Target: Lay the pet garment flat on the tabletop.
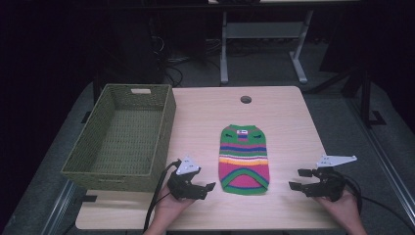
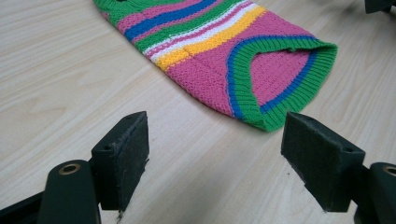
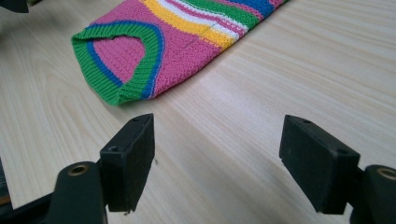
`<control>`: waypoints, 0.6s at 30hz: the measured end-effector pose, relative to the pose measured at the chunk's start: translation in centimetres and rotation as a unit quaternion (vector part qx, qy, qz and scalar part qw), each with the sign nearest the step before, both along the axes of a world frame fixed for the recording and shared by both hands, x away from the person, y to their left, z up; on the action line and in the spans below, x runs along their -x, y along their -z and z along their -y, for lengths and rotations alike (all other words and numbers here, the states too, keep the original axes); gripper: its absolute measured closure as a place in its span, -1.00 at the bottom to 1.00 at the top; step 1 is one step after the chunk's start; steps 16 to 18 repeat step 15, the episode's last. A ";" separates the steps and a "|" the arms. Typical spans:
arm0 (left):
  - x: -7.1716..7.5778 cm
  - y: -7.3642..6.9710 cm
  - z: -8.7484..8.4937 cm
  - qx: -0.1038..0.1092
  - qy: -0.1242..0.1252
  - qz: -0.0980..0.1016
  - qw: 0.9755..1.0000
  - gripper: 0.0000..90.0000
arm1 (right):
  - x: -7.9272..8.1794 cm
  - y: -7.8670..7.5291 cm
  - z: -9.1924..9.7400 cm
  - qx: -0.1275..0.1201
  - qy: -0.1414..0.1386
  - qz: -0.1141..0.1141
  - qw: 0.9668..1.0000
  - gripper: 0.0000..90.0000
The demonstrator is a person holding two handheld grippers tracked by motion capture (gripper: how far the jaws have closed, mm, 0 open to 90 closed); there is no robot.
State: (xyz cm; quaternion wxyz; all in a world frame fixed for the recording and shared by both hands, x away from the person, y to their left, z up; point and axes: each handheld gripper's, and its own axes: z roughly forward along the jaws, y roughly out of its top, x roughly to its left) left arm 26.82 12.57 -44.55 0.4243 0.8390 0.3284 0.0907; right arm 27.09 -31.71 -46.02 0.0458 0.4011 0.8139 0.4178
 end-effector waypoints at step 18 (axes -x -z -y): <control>1.6 0.8 0.0 -0.001 0.011 0.002 1.000 -0.50 | 2.5 0.5 1.6 -0.025 0.028 0.011 0.999 -0.43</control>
